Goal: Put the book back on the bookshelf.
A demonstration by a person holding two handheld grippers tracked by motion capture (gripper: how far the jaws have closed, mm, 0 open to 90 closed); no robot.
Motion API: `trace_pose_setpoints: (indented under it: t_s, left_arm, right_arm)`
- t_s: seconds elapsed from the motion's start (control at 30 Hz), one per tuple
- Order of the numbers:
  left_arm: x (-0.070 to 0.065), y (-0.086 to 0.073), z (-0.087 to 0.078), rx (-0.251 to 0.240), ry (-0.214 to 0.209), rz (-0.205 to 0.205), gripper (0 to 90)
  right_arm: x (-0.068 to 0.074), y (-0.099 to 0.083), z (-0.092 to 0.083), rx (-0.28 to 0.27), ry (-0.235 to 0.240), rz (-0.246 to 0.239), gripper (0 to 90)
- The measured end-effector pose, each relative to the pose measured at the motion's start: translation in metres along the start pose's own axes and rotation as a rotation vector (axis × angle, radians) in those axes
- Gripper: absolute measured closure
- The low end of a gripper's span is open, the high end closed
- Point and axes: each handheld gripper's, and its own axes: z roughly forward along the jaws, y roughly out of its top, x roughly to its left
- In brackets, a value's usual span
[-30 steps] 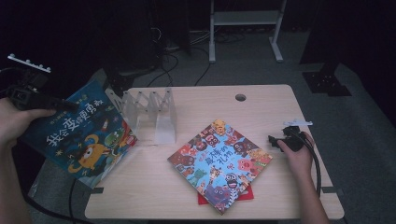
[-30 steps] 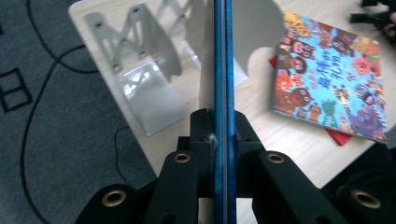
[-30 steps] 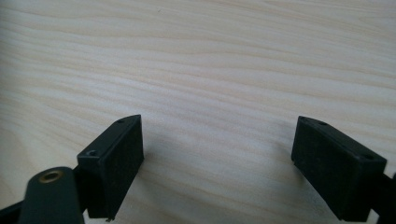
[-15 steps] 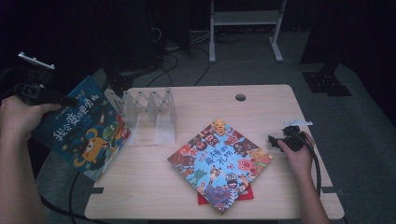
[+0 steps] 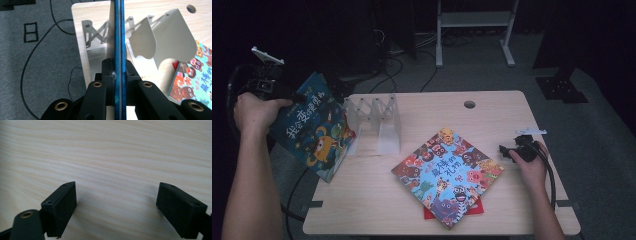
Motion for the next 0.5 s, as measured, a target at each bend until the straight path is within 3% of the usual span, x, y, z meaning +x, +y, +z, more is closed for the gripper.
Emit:
trace_pose_setpoints:
  t_s: [0.17,0.33,0.5]
  left_arm:
    - [0.005,0.008,0.008,-0.001,0.026,-0.048,82.4]
    - [0.009,0.013,0.013,0.001,0.046,-0.068,82.4]
    - [0.009,0.020,0.013,-0.003,0.092,-0.080,82.3]
  right_arm:
    - [0.000,0.000,0.000,0.001,0.001,-0.003,15.5]
    - [0.000,0.000,0.000,0.000,0.003,-0.004,15.4]
    - [-0.001,0.000,0.000,0.000,0.003,-0.005,15.4]
